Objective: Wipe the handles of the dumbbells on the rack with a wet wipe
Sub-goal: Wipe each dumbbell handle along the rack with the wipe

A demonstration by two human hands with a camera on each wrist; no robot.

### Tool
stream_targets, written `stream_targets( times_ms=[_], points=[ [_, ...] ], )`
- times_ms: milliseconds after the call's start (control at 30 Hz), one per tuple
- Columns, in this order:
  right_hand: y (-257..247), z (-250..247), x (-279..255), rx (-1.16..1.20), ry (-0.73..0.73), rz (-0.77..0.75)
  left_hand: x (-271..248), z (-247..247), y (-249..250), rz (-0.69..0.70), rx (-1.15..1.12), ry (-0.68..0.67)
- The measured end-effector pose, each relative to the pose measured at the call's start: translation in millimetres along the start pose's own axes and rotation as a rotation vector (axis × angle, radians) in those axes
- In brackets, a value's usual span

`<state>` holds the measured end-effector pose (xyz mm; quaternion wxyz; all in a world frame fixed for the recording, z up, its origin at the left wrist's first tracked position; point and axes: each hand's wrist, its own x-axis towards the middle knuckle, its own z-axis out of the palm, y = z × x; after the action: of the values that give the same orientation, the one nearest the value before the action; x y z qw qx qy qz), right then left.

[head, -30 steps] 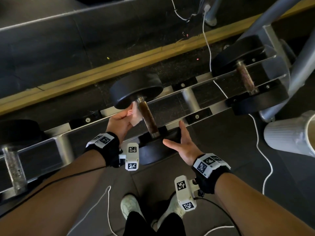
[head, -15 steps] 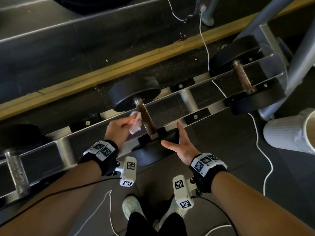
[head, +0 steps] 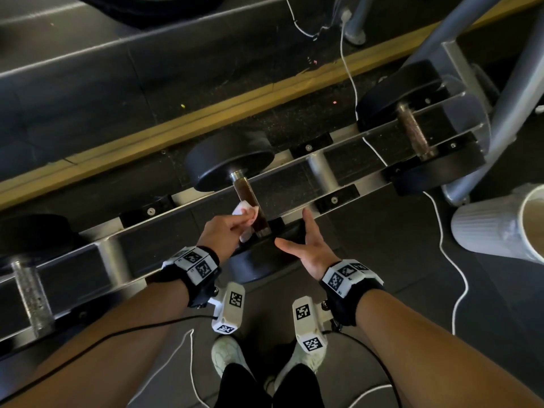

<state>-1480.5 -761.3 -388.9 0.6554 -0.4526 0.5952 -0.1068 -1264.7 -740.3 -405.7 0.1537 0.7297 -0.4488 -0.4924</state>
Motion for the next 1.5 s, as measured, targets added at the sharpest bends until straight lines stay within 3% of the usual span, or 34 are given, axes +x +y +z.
stream_targets(
  times_ms=[167,367,467,600,667,800,967,1300,1500],
  points=[
    [-7.7,0.7,-4.2,-0.059,0.004,0.026,-11.7,-4.0,-2.2,-0.005,0.022,-0.136],
    [-29.5,-11.4,-23.5,-0.335,-0.064,0.098,-27.9,-22.7,28.3,-0.041,-0.212,-0.100],
    [-49.0,-34.9,-44.6,-0.413,-0.082,0.103,-49.2,-42.4,54.9,-0.078,-0.334,-0.021],
    [-105.7,-81.6,-83.4,-0.255,-0.004,0.049,-98.9,-70.0,123.2,-0.125,-0.578,0.082],
    [-143.1,-106.5,-104.1,-0.190,0.043,0.058,-126.9,-82.6,168.6,-0.115,-0.768,0.023],
    [-210.9,-151.9,-150.4,-0.015,0.129,-0.027,-175.9,-100.4,248.2,-0.047,-0.869,0.000],
    [-279.5,-193.6,-198.6,-0.191,0.088,-0.234,-209.0,-114.8,317.3,-0.013,-0.863,0.072],
    [-426.5,-240.7,-210.5,-0.382,0.146,-0.576,-186.8,-196.7,423.8,0.170,-0.899,0.288],
    [-459.8,-249.1,-153.1,-0.470,0.160,-0.529,-131.9,-217.6,448.9,0.171,-0.872,0.408]
  ],
)
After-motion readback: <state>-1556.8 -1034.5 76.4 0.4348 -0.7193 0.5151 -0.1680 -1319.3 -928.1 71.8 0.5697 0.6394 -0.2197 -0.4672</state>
